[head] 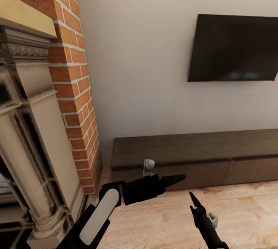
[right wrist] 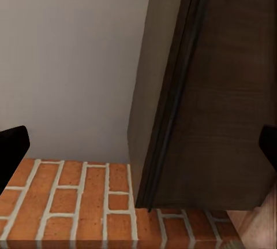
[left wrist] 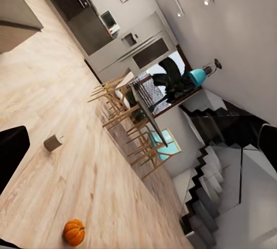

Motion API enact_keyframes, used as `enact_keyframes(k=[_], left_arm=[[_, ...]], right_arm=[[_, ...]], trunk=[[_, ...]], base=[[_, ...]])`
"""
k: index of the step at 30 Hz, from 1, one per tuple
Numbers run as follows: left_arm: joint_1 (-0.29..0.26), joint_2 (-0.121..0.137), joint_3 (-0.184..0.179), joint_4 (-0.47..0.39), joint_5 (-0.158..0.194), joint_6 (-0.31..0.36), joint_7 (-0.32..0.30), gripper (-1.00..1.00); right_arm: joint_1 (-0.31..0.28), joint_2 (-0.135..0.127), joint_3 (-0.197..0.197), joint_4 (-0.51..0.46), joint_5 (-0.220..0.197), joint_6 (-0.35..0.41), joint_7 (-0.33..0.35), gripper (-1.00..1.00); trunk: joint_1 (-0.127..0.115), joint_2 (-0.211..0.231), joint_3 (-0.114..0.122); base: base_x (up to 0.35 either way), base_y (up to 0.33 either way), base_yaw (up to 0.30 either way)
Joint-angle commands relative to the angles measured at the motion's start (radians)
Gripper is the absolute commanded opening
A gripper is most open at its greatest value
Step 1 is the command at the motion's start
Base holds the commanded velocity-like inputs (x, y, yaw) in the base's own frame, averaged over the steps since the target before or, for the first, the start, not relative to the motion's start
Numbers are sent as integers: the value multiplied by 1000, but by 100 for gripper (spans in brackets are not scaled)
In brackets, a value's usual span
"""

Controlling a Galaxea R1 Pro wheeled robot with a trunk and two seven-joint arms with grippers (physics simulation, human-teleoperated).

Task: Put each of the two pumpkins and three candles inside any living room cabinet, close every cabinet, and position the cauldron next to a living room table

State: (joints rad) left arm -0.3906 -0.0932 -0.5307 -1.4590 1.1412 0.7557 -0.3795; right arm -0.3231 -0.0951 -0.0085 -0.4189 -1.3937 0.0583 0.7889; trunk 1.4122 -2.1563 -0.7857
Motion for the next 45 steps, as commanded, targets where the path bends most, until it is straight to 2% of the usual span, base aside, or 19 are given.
enact_keyframes(k=[1,11,16,18,28,33,38,45], left_arm=[[-1,0,0,0,3,5,-1,100],[-1,0,0,0,3,5,-1,100],[-1,0,0,0,3,5,0,100],[-1,0,1,0,3,5,1,100],[-1,0,0,2,3,5,1,100],[-1,0,-1,2,3,5,1,100],[-1,0,0,2,3,5,1,100],[-1,0,0,2,3,5,2,100]], right_arm=[[-1,0,-1,0,-5,6,2,100],[-1,1,-1,1,-9,5,-17,100],[-1,0,0,-7,-12,10,-108,100],[-1,-1,0,-10,-12,10,-123,100],[-1,0,0,-12,-11,15,-118,100],[-1,-3,0,-11,-3,69,-126,100],[-1,-12,1,-12,-2,126,-114,100],[-1,-11,-2,-8,-10,111,-123,100]], trunk=[[4,-8,-4],[42,-78,-36],[61,-113,-51],[69,-127,-57],[107,-197,-89],[126,-232,-104],[126,-232,-104],[126,-232,-104]], base=[[0,0,0],[0,0,0],[0,0,0],[0,0,0],[0,0,0],[0,0,0],[0,0,0],[0,0,0]])
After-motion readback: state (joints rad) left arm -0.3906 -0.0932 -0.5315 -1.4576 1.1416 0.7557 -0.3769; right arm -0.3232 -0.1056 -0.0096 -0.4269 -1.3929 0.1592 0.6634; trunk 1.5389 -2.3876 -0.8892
